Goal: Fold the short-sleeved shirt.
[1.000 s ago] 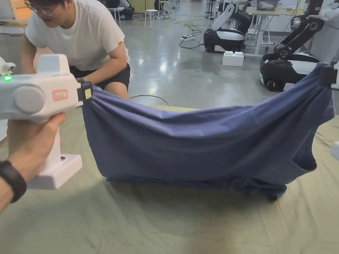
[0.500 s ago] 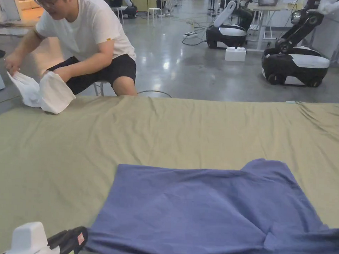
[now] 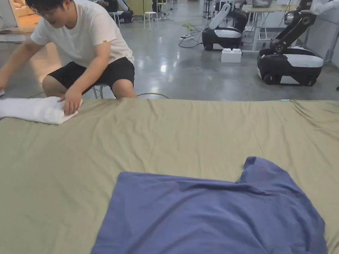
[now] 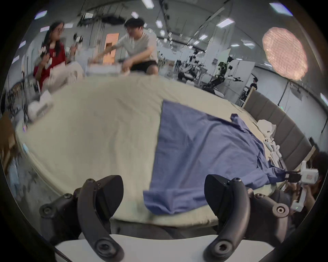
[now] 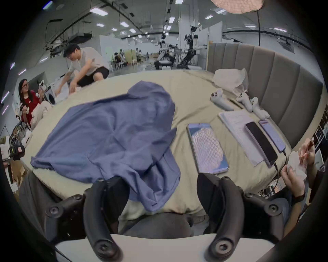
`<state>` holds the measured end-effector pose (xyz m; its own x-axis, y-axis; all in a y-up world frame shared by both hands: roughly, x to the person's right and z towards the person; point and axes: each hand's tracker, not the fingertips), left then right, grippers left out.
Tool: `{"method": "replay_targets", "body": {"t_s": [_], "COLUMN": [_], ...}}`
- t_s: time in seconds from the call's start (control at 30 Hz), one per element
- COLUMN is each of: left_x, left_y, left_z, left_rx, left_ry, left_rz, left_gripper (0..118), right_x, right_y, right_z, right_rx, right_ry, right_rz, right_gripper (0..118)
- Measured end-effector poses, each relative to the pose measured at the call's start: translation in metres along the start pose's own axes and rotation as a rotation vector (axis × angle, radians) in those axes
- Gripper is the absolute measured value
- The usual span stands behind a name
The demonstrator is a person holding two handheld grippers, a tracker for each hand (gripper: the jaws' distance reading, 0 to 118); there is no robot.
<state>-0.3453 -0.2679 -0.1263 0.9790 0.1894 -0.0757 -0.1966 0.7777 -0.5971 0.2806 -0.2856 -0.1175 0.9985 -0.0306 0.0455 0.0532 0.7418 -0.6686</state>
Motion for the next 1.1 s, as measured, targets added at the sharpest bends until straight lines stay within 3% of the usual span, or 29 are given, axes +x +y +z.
{"method": "replay_targets", "body": {"t_s": [0.2,0.23,0.3,0.33,0.37,0.4,0.47,0.7,0.8,0.83,0.93,0.97,1.1], "left_x": [0.056,0.065,0.076,0.082,0.086,0.089,0.093,0.088,0.075,0.069,0.036,0.025,-0.008], "left_y": [0.034,0.035,0.035,0.035,0.034,0.035,0.035,0.037,0.04,0.039,0.031,0.025,-0.009], "left_z": [0.07,0.079,0.09,0.096,0.099,0.102,0.105,0.102,0.092,0.087,0.06,0.046,-0.006], "left_rx": [0.333,0.36,0.41,0.43,0.426,0.427,0.429,0.406,0.314,0.283,0.108,0.044,-0.163], "left_ry": [0.037,0.031,0.003,0.004,0.012,0.01,0.009,-0.028,-0.028,-0.027,-0.051,-0.06,-0.079], "left_rz": [-0.139,-0.154,-0.171,-0.172,-0.179,-0.19,-0.202,-0.188,-0.173,-0.138,-0.099,-0.089,-0.085], "left_gripper": [95,91,67,49,28,15,0,0,0,5,72,78,77], "right_x": [-0.031,-0.036,-0.046,-0.051,-0.056,-0.061,-0.071,-0.079,-0.077,-0.077,-0.076,-0.076,-0.073], "right_y": [0.035,0.037,0.04,0.041,0.043,0.044,0.045,0.045,0.043,0.041,0.034,0.031,0.024], "right_z": [0.065,0.073,0.084,0.089,0.092,0.094,0.098,0.09,0.087,0.086,0.083,0.082,0.078], "right_rx": [0.334,0.376,0.41,0.427,0.429,0.431,0.46,0.436,0.411,0.41,0.382,0.371,0.323], "right_ry": [0.086,0.132,0.188,0.199,0.198,0.182,0.131,0.172,0.185,0.186,0.184,0.186,0.192], "right_rz": [-0.081,-0.092,-0.083,-0.061,-0.043,-0.019,0.033,0.021,-0.004,-0.01,-0.01,-0.013,-0.02], "right_gripper": [80,79,61,42,14,1,0,0,0,0,0,0,0]}}
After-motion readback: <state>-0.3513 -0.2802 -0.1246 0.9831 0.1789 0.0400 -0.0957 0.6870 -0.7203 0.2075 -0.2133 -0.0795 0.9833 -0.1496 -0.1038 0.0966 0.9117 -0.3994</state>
